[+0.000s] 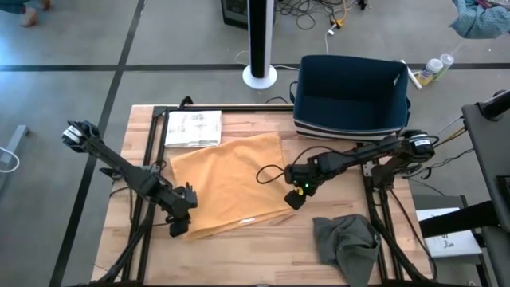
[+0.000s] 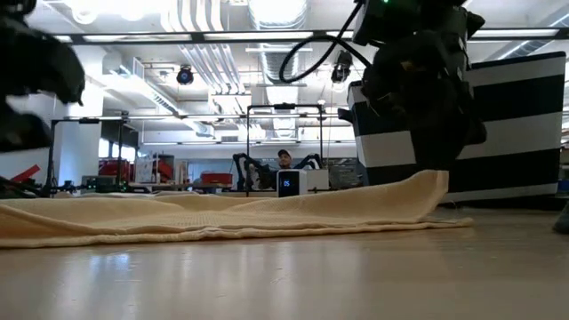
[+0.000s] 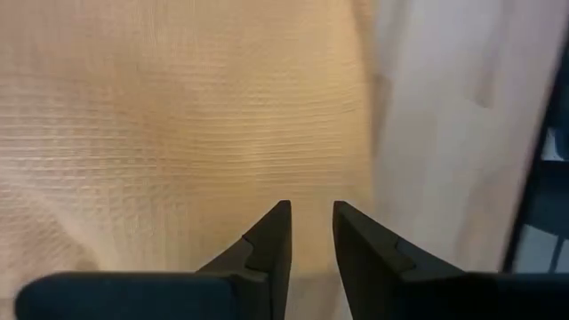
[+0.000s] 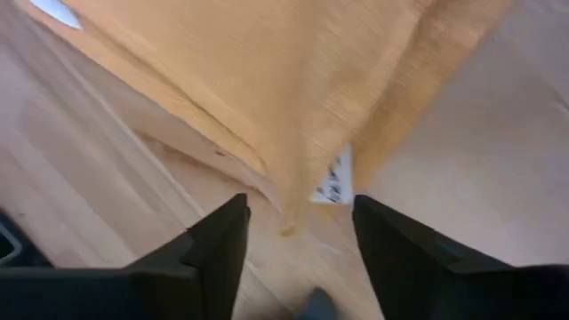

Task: Fold towel
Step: Fold the yellow towel

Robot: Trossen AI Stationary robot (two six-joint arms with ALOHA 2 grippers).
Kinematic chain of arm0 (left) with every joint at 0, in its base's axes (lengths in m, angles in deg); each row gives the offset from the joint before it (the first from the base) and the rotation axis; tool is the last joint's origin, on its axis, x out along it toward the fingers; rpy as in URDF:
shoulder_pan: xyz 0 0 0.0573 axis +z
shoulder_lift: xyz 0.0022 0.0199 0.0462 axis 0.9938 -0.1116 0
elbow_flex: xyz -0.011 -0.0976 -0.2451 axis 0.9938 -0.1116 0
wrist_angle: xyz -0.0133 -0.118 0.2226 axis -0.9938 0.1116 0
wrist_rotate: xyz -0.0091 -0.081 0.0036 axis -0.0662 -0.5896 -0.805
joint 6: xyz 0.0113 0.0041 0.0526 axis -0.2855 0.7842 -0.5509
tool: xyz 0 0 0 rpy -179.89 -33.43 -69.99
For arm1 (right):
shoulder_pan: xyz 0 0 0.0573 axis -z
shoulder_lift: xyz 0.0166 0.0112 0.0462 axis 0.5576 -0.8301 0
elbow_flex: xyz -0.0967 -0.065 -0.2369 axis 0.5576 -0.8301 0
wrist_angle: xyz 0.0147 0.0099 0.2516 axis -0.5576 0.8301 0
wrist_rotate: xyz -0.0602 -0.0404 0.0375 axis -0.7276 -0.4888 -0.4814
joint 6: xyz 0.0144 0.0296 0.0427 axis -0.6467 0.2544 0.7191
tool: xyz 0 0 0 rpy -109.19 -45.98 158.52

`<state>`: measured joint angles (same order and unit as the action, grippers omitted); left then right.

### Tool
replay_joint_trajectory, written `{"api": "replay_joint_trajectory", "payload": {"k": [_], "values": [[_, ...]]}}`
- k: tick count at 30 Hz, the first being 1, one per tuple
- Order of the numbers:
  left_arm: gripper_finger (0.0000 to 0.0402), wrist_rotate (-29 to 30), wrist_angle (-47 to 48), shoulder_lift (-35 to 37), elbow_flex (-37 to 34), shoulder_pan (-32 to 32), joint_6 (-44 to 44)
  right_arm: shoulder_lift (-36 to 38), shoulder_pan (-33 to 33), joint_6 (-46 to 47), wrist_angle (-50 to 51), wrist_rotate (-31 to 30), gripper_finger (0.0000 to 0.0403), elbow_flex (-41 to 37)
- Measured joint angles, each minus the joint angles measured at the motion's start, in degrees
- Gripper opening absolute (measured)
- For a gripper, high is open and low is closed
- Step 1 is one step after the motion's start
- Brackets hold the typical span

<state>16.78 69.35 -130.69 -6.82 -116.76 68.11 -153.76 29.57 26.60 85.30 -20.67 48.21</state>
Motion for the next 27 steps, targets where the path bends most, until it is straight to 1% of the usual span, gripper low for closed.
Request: {"api": "replay_joint_trajectory", "payload": {"k": [2, 4, 7, 9, 11, 13, 15, 18, 20, 22, 23, 25, 27], "values": [[0.0077, -0.69, -3.22, -2.69, -1.71, -0.2, 0.19, 0.0, -0.43, -0.12, 1.63, -1.76, 0.0225, 0.0], [0.0077, -2.79, -3.9, -5.47, -2.79, -0.34, -0.28, 0.2, -0.92, -0.21, 1.22, -3.85, 0.0237, 0.0], [0.0078, -6.44, -3.65, -8.79, -2.82, -1.16, -2.44, 0.62, -1.88, -1.55, -2.25, -5.63, 0.0247, 0.04], [0.0078, -8.9, -3.14, -10.18, -2.62, -1.76, -3.64, 0.66, -2.92, -4.02, -4.74, -7.59, 0.0249, 0.61], [0.0079, -9.76, -0.95, -10.72, -2.05, -2.43, -4.08, 0.72, -4.16, -7.86, -9.3, -10.25, 0.0248, 0.98], [0.0079, -9.71, 3.9, -10.67, -1.25, -2.99, -4.43, 0.59, -5.49, -12.2, -16.53, -13.04, 0.0244, 0.49], [0.0079, -8.44, 10.14, -9.88, -0.1, -3.3, -5.12, -0.65, -6.6, -17.73, -24.34, -15.87, 0.0238, -0.62], [0.008, -2.64, 23.3, -8.37, 3.31, -3.17, -3.1, -4.65, -7.04, -26.57, -33.8, -17.7, 0.0228, -2.53], [0.008, 1.45, 26.63, -6.86, 7.09, -3.17, 1.66, -7.44, -6.92, -33.12, -38.14, -18.47, 0.0221, -3.35], [0.008, 6.7, 27.17, -5.69, 10.06, -3.17, 8.42, -10.16, -6.88, -38.76, -42.07, -18.97, 0.0214, -3.64], [0.008, 10.05, 25.99, -5.26, 11.64, -3.17, 12.18, -11.36, -6.89, -41.19, -43.17, -18.91, 0.0211, -3.81], [0.008, 18.08, 21.28, -5.31, 14.36, -3.15, 19.25, -13.02, -6.92, -44.86, -45.05, -18.77, 0.0206, -3.82], [0.008, 26.1, 17.55, -6.77, 16.43, -3.0, 23.43, -12.96, -6.94, -46.35, -45.63, -18.74, 0.0202, -4.01]]}}
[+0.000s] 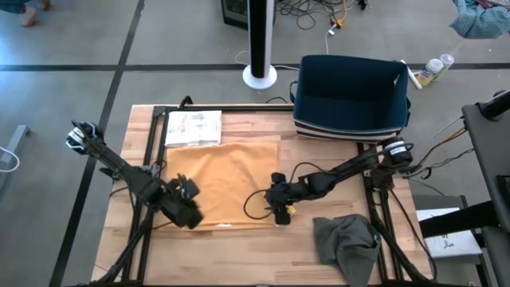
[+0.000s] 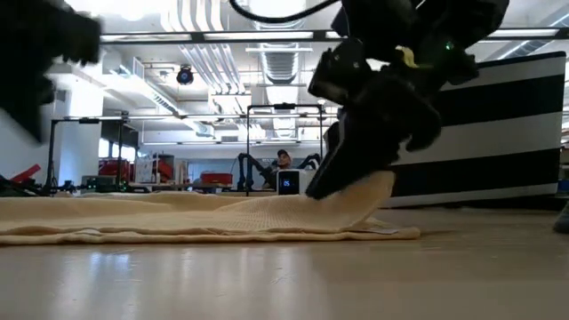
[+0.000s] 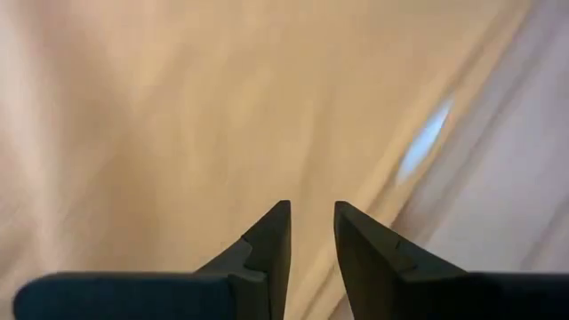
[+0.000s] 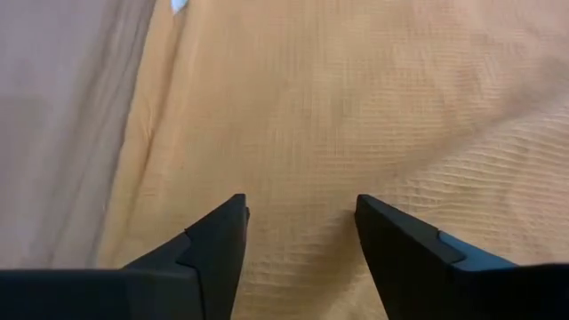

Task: Fold towel
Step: Fold the yellow towel

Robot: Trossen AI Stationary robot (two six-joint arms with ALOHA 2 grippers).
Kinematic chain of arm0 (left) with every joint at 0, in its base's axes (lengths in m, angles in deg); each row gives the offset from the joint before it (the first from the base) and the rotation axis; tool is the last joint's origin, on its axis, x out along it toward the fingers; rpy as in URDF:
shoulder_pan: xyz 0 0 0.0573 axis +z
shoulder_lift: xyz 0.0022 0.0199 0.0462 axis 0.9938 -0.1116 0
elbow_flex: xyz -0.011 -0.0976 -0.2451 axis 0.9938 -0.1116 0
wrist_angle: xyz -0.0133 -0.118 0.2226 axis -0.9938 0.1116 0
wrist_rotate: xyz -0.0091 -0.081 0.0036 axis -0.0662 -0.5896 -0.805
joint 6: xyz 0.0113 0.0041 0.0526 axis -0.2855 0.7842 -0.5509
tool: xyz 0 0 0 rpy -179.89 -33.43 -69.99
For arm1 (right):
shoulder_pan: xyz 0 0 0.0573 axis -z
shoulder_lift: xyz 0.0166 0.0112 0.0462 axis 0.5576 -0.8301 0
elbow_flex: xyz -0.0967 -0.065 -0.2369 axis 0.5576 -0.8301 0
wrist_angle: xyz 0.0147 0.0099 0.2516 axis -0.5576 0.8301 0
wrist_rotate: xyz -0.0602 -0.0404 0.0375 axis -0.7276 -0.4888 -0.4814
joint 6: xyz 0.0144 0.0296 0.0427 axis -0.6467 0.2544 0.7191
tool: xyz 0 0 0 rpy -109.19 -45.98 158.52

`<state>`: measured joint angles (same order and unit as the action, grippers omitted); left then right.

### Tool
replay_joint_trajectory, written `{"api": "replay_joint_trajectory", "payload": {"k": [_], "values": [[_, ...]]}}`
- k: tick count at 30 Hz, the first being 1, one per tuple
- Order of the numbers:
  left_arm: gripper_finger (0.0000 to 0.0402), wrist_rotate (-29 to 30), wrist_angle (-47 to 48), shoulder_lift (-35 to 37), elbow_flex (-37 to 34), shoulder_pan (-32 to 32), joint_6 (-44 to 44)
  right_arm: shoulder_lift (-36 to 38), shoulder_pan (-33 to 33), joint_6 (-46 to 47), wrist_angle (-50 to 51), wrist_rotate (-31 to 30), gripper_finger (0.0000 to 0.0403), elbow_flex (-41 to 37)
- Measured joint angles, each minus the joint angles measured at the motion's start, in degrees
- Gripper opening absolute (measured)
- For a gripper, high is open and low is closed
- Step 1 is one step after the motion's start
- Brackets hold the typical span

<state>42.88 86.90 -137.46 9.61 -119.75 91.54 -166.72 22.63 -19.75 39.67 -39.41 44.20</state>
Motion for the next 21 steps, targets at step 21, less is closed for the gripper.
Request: {"api": "replay_joint_trajectory", "payload": {"k": [21], "values": [[0.0077, 22.14, -54.15, -48.4, 8.58, 4.29, -19.34, -5.53, 2.03, 6.8, -28.42, -13.54, 0.0185, -16.12]]}}
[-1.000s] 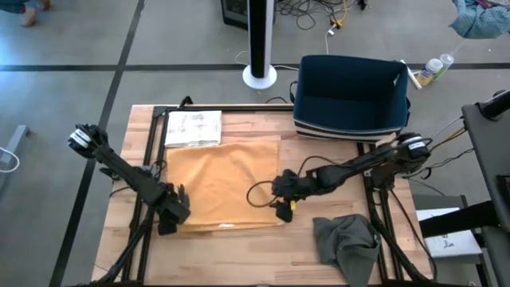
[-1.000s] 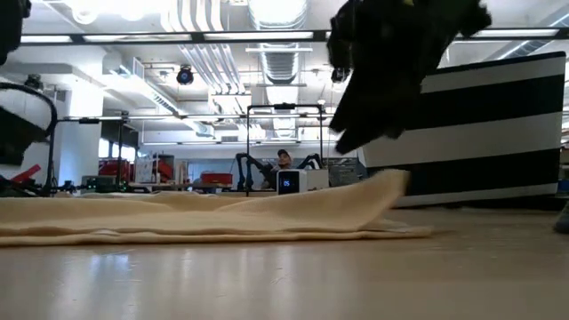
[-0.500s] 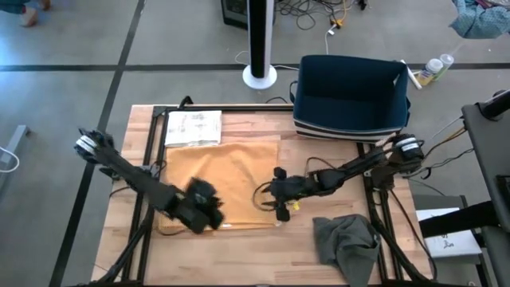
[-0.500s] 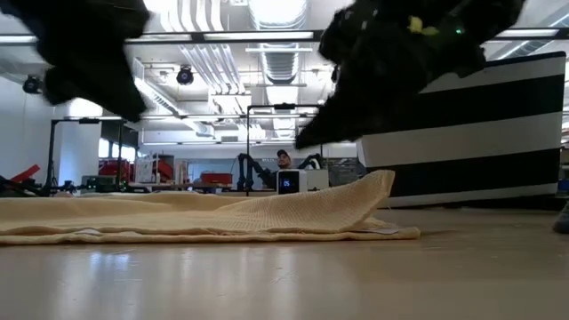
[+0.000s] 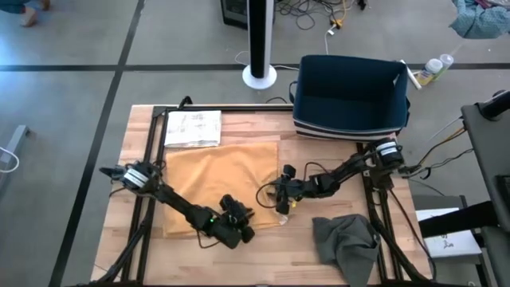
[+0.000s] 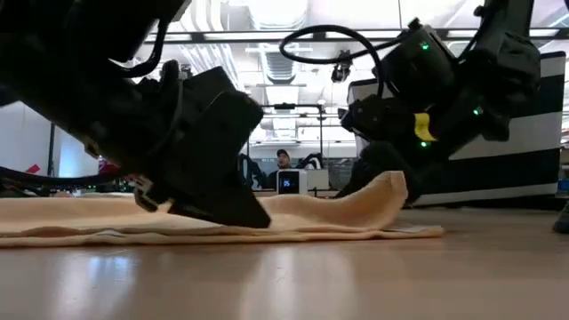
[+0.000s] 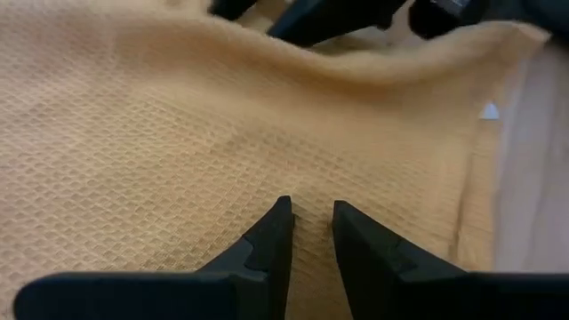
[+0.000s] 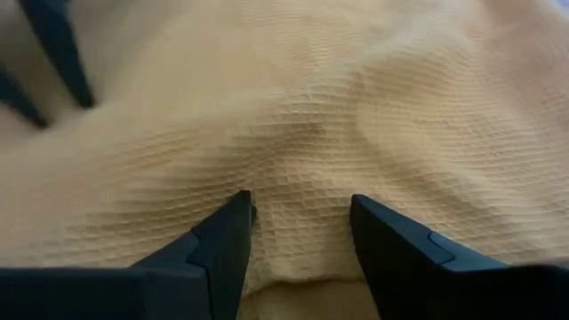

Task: Fold towel
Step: Fold the yellow towel

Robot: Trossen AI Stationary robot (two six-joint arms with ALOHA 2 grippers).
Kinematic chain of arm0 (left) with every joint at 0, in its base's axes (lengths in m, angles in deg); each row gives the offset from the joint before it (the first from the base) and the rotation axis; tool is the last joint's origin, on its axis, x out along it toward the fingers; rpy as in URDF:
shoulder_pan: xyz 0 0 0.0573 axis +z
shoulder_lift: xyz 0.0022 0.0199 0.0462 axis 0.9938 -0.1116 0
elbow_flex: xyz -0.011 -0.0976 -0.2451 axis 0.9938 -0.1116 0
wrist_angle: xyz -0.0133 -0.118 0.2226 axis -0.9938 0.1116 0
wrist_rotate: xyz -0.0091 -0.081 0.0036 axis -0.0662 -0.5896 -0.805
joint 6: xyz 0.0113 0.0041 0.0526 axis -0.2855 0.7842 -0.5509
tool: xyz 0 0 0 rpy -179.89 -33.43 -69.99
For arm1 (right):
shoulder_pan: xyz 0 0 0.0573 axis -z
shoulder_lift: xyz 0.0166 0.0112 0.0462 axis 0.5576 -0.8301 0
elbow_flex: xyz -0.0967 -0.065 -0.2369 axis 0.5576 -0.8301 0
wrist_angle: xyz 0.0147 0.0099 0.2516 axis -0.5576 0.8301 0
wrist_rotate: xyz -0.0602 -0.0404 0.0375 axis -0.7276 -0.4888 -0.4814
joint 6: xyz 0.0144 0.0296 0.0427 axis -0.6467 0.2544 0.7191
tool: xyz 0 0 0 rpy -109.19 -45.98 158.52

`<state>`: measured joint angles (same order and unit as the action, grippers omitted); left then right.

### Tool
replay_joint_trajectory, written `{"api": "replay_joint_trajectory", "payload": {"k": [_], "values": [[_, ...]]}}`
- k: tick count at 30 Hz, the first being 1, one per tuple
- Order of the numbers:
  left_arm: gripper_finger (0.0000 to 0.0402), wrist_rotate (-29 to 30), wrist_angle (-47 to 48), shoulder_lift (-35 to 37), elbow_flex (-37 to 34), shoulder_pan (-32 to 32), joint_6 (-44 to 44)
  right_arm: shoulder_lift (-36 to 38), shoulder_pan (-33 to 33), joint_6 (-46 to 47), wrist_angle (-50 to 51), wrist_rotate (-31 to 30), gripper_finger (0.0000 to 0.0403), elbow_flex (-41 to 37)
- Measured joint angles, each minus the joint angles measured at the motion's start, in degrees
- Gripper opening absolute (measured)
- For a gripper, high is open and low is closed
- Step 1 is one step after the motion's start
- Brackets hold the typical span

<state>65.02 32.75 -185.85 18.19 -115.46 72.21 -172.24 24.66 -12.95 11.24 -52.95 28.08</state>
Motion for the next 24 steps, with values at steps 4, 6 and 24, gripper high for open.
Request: {"api": "replay_joint_trajectory", "payload": {"k": [4, 6, 24], "values": [[0.0077, -3.2, 7.57, 3.39, -0.16, -3.03, 0.55, 3.96, -0.04, 0.62, 9.23, 0.5, 0.0185, -0.15], [0.0077, -4.28, 14.05, 6.31, -0.33, -3.85, 1.27, 7.35, -0.11, -0.49, 15.71, 0.55, 0.0185, -0.32], [0.0076, -2.74, 16.58, 13.32, -1.67, -0.36, 1.87, 14.87, -6.86, -1.09, 15.32, 5.75, 0.0183, -0.51]]}}
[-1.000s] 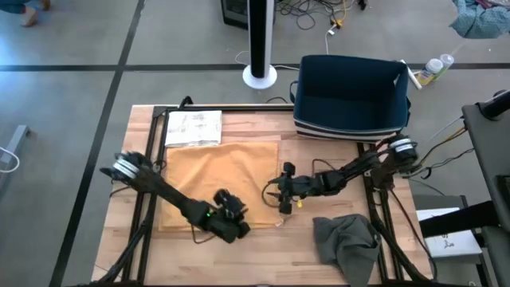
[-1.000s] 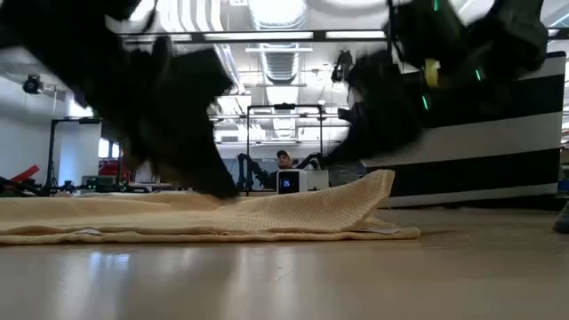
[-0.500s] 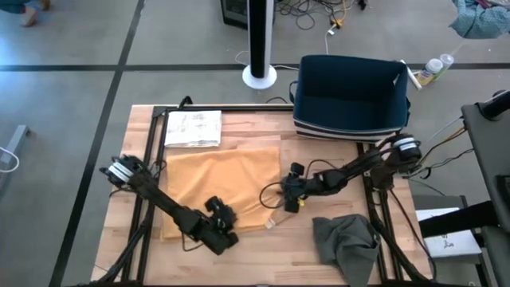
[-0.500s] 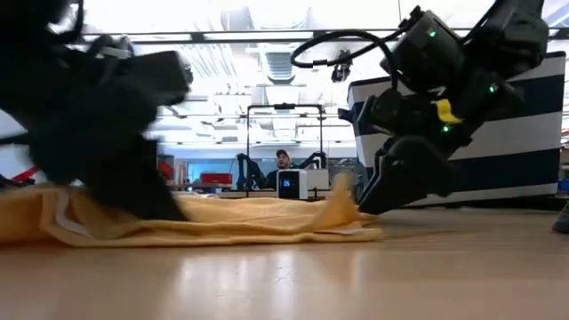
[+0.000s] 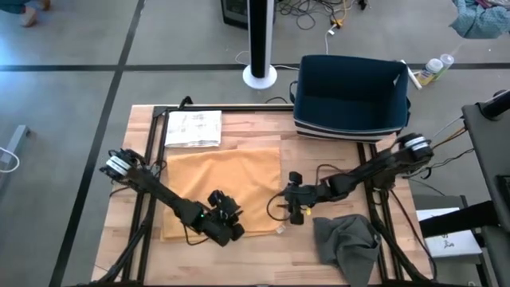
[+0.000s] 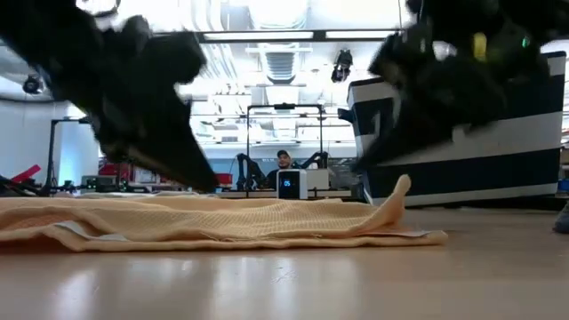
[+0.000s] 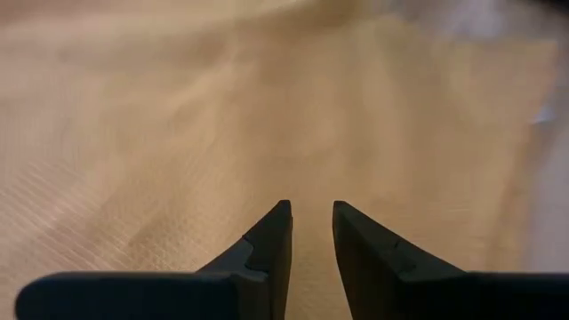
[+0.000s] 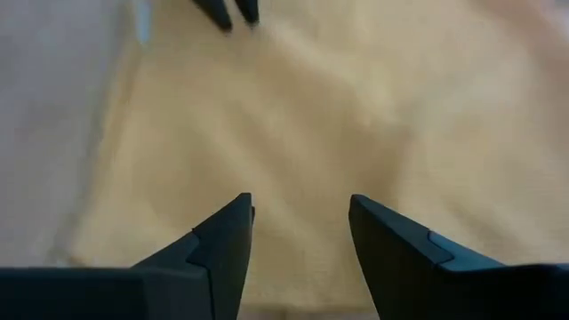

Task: Fold towel
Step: Fold the yellow towel

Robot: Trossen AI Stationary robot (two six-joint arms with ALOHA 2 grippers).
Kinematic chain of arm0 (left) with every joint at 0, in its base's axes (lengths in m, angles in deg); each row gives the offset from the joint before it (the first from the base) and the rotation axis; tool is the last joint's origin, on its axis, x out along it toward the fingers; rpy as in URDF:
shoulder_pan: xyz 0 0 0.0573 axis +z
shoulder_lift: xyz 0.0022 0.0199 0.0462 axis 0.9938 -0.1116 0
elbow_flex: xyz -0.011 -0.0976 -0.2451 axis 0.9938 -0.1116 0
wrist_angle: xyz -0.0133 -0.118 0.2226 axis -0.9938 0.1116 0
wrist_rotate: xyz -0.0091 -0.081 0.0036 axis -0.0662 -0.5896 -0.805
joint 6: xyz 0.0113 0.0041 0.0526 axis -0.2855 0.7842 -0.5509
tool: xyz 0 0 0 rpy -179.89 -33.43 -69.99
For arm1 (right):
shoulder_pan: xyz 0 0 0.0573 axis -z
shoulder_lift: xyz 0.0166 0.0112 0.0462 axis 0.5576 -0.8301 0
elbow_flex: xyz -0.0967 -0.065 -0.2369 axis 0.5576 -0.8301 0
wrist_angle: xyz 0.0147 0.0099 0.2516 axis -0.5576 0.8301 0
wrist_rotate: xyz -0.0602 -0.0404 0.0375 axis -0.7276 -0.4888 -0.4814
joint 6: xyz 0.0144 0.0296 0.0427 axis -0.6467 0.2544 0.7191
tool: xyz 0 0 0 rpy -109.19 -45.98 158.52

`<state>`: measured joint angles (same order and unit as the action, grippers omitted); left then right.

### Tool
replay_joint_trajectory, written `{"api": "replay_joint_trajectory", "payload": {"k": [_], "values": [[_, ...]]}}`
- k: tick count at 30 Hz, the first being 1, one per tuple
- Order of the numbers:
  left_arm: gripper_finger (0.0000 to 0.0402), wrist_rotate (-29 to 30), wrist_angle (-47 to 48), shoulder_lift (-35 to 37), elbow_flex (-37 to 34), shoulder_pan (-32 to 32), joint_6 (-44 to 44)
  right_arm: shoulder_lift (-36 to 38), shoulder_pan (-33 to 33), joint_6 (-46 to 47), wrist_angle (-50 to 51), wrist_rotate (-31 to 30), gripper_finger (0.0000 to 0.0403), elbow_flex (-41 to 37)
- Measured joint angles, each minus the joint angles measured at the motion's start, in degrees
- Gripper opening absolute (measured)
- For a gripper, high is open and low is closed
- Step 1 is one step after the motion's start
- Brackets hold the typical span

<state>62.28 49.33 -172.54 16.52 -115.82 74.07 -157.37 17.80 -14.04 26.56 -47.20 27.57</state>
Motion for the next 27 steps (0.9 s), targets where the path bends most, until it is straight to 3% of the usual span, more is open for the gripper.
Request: {"api": "replay_joint_trajectory", "payload": {"k": [6, 12, 16, 19, 24, 27], "values": [[0.0076, -2.71, -0.07, -4.12, 0.13, 0.49, 1.45, -5.7, -0.15, 0.22, 0.02, 2.49, 0.0183, 0.84], [0.0076, -3.99, -0.51, -2.78, 0.13, 0.85, -1.74, -2.08, -0.15, -0.09, 3.3, 2.3, 0.0183, 0.95], [0.0076, -2.78, -1.79, 4.09, 1.75, 1.16, -9.41, 3.18, -0.1, -0.32, 2.0, 0.36, 0.0183, 1.23], [0.0076, -1.68, -0.42, 9.87, 1.17, 2.05, -15.51, 3.54, 0.39, 0.34, -4.36, -0.95, 0.0181, 2.04], [0.0076, -1.29, 9.67, 18.91, -3.86, 5.03, -14.59, -3.68, 0.21, 2.26, -5.72, -2.01, 0.0172, 5.48], [0.0076, -3.2, 10.82, 22.94, -10.98, 6.2, -10.55, -9.06, 0.09, 5.67, -6.48, -2.15, 0.0167, 8.58]]}}
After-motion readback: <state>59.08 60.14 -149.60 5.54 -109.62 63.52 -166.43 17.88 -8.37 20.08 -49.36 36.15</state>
